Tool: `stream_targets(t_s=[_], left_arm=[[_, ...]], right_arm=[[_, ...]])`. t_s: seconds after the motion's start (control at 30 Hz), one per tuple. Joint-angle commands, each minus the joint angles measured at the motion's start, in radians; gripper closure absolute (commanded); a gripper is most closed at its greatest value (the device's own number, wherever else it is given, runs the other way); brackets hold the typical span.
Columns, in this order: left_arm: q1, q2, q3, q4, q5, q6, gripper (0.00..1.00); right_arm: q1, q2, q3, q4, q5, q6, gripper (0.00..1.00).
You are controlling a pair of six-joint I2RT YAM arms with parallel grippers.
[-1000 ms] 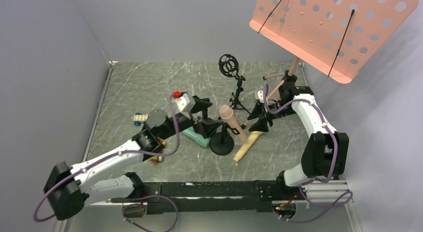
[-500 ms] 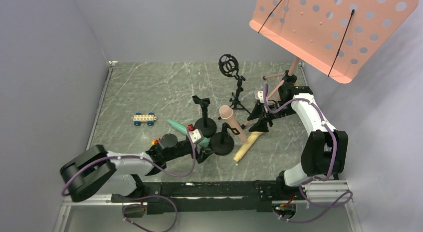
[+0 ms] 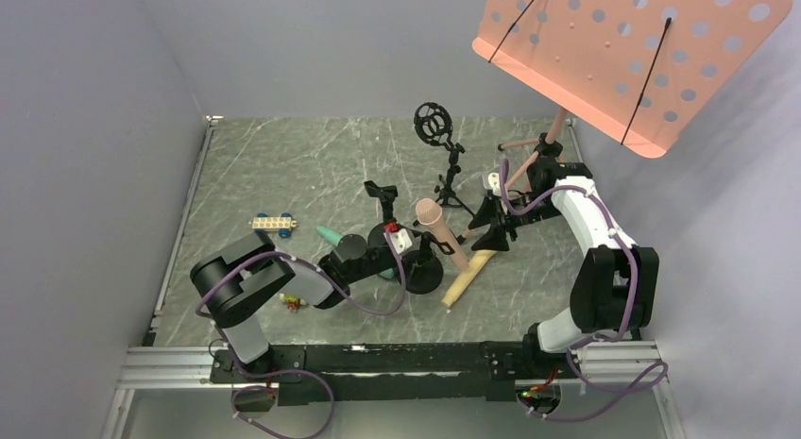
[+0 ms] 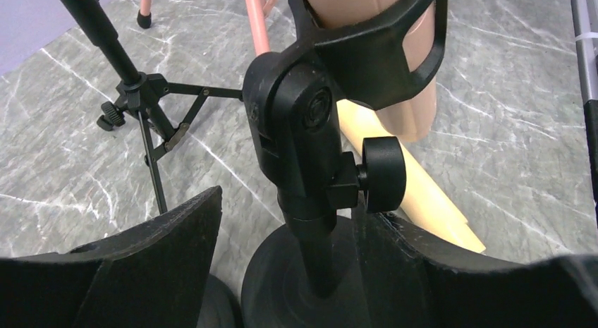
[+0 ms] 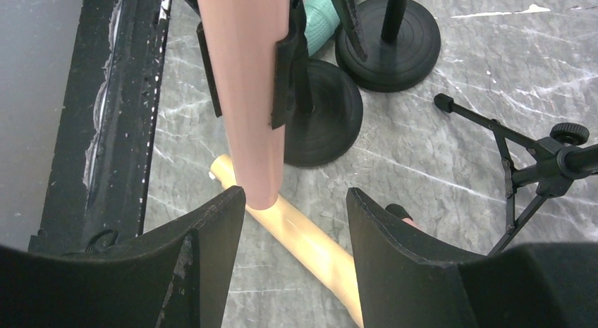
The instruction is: Attach the microphones to the stand
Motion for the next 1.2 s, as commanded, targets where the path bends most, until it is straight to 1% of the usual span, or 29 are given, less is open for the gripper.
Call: stream_targets(t_s=[0.0,0.23,0.33,0.43,0.5,0.53,0.63,0.67,0.97,1.1,1.17], left_arm=[[-0.006,0.024,0.043,0.065,0.049,-0.014,0.30],[-0.007,0.046,0.045,0.028,0.083,-0.049,0.47],[-0.006,0.053,0.046,0.030,0.088,-0.061,0.53],[-0.007,0.055,0.044,0.020,0.090,-0.062,0.56],[-0.006,0.052,0.040,0.018,0.090,-0.062,0.61],[-0.007,0.050,0.040,0.018,0.093,-0.062,0.67],[-0.006,0.038,0.048,-0.003,0.098,-0.069,0.93],[-0.006,0.028,0.051,-0.008,0.103,-0.074,1.00],[-0.006,-0.164,0.085,-0.058,0.177,-0.172,1.00],[-0.006,-0.258,0.075,-0.076,0.199,-0.211,1.00],[-0.007,-0.309,0.059,-0.091,0.197,-0.223,1.00]], right_arm=[[-0.005,0.009,0.032,-0.036,-0.049,-0.063,0.39],[-0.005,0.017,0.037,-0.059,-0.052,-0.085,0.39],[-0.005,0.016,0.037,-0.058,-0.052,-0.084,0.39],[-0.005,0.013,0.037,-0.058,-0.053,-0.083,0.39],[-0.005,0.015,0.037,-0.061,-0.053,-0.085,0.39],[-0.005,0.017,0.038,-0.063,-0.055,-0.088,0.39],[-0.005,0.019,0.040,-0.067,-0.055,-0.092,0.39],[-0.005,0.020,0.040,-0.068,-0.055,-0.091,0.39],[-0.005,0.020,0.046,-0.079,-0.054,-0.097,0.39],[-0.005,0.017,0.046,-0.078,-0.053,-0.094,0.39],[-0.034,0.013,0.046,-0.076,-0.052,-0.092,0.39]])
